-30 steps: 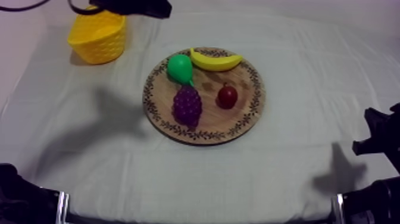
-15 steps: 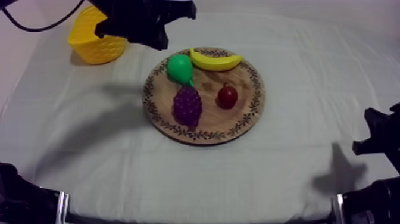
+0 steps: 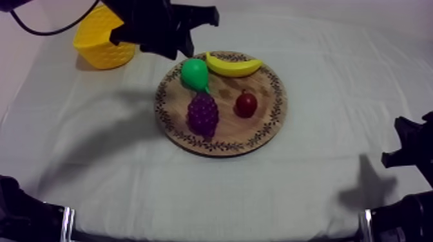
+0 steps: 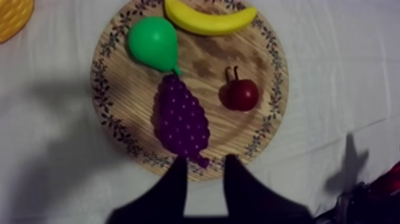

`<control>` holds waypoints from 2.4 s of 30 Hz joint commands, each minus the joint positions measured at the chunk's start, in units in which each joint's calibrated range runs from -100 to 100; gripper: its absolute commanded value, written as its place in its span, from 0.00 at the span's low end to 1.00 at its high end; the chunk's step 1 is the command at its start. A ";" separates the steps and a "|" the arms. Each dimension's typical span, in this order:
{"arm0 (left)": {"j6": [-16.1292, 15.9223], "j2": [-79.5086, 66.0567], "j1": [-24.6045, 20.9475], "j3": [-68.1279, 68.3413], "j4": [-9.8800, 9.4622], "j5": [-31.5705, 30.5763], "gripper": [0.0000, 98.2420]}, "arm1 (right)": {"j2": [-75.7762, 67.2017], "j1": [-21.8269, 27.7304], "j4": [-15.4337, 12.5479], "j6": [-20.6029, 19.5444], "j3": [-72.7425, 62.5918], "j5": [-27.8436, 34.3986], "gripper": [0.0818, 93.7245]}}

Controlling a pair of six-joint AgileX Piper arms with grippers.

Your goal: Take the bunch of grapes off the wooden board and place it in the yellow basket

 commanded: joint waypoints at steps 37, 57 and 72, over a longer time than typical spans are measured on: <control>-4.94 16.50 -2.41 7.79 5.21 -19.22 0.94 | 0.02 0.01 0.00 0.00 -0.01 0.03 0.00; -6.19 28.68 -1.49 -1.71 6.89 -16.39 0.91 | 0.02 0.01 0.00 0.00 -0.01 0.03 0.00; -6.17 31.38 -2.20 -4.66 7.68 -12.96 0.73 | 0.02 0.01 0.00 0.00 -0.01 0.03 0.00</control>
